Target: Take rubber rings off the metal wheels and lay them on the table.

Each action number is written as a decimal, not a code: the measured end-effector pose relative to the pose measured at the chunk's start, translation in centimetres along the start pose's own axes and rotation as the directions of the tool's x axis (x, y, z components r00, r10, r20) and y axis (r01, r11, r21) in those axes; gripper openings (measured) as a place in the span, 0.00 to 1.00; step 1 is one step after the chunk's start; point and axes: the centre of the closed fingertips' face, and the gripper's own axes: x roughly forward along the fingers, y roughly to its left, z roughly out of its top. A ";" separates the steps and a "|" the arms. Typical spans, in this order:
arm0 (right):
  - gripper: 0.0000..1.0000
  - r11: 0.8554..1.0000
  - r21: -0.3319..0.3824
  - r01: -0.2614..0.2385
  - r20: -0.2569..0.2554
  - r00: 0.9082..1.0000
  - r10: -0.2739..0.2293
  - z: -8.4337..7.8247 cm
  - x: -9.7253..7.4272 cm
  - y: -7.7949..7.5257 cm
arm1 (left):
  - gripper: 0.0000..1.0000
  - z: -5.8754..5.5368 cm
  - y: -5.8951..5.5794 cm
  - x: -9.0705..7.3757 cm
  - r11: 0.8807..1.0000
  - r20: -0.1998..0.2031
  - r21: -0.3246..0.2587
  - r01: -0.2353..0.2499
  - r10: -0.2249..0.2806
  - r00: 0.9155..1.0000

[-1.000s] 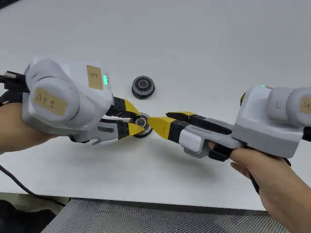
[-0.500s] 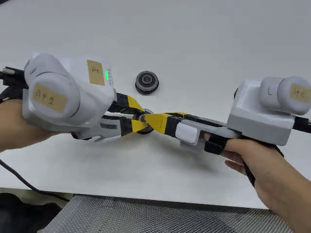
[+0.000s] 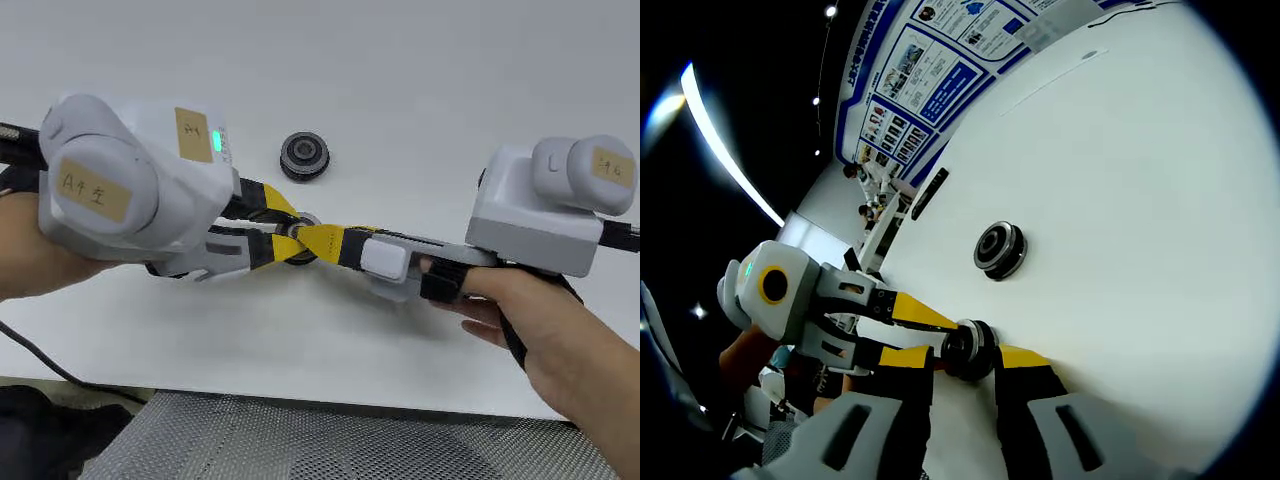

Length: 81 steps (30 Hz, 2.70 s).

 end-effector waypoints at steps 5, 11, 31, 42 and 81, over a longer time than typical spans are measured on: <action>0.24 1.000 0.002 -0.006 0.004 1.000 0.006 0.2 0.0 0.1 | 0.12 0.0 0.0 0.0 1.000 0.000 -0.003 -0.002 0.002 1.000; 0.22 1.000 0.006 -0.010 0.003 1.000 0.010 0.2 -0.2 0.1 | 0.12 -0.1 0.0 0.0 1.000 -0.001 -0.008 -0.004 0.004 1.000; 0.21 1.000 0.010 -0.009 -0.010 1.000 0.009 -0.1 -0.3 0.2 | 0.12 -0.2 0.1 -0.1 1.000 -0.001 -0.011 -0.005 0.005 1.000; 0.11 1.000 0.023 0.007 -0.001 1.000 -0.007 0.1 -0.5 -0.4 | 0.12 -0.2 0.1 0.0 1.000 -0.001 -0.012 -0.007 0.007 1.000; 0.01 0.994 -0.046 0.096 -0.019 0.995 -0.097 0.0 -0.3 0.1 | 0.12 -0.2 0.0 -0.2 0.999 0.014 -0.032 -0.020 0.020 1.000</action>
